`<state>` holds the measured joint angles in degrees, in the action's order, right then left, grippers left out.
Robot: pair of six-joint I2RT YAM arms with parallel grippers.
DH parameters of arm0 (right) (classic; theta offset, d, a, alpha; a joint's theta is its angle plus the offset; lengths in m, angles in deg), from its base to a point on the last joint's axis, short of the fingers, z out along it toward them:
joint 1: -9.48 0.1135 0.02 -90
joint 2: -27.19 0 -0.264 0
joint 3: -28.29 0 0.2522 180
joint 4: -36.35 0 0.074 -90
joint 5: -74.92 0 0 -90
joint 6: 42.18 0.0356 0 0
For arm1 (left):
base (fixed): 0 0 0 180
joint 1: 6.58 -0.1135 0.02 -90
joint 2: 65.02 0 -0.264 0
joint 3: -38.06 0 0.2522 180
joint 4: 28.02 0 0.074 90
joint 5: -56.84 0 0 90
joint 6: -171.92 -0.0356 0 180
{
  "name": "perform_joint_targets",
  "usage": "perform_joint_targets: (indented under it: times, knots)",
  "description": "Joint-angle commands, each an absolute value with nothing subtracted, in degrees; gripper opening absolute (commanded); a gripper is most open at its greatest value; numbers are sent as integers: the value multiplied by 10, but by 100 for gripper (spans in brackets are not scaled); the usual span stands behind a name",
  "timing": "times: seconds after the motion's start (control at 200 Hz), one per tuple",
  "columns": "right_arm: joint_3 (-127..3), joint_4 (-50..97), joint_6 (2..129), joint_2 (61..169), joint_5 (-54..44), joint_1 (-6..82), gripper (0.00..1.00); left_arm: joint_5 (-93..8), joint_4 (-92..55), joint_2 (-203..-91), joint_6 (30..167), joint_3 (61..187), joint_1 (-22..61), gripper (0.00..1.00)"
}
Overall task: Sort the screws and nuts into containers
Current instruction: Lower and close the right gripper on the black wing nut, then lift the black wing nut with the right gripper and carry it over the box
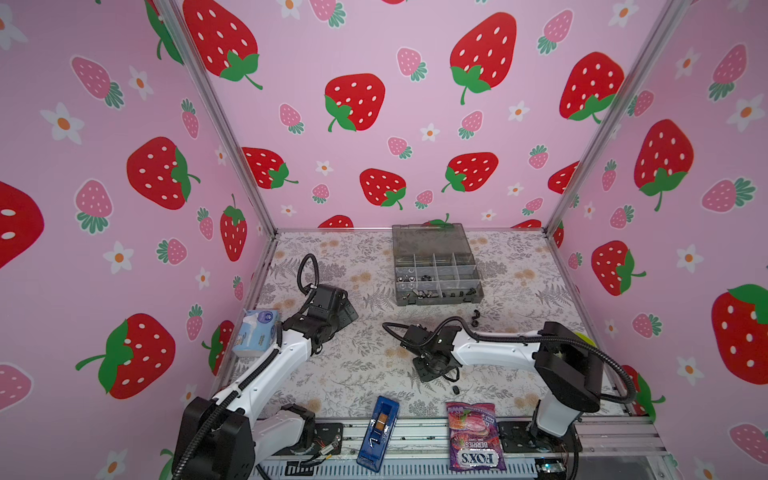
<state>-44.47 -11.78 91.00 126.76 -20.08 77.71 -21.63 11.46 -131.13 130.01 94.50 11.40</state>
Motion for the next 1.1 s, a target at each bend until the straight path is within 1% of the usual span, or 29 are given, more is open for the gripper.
perform_joint_targets:
  times: [0.0, 0.345, 0.425, 0.55, 0.765, 1.095]
  knots:
    - [-458, -144, 906, 1276, -197, 782, 24, -199, 125, -1319, 1308, 962, 110, 99]
    - [-459, -147, 904, 1283, -197, 783, 3, -181, 126, -1315, 1307, 963, 111, 99]
    - [-462, -151, 904, 1282, -201, 783, 0, -174, 128, -1309, 1304, 961, 111, 99]
    - [-471, -162, 903, 1271, -216, 782, 0, -163, 131, -1297, 1300, 957, 110, 99]
    - [-528, -192, 882, 1252, -284, 767, 0, -153, 131, -1284, 1294, 951, 110, 99]
    - [-647, -165, 775, 1272, -347, 655, 0, -138, 128, -1266, 1282, 946, 110, 99]
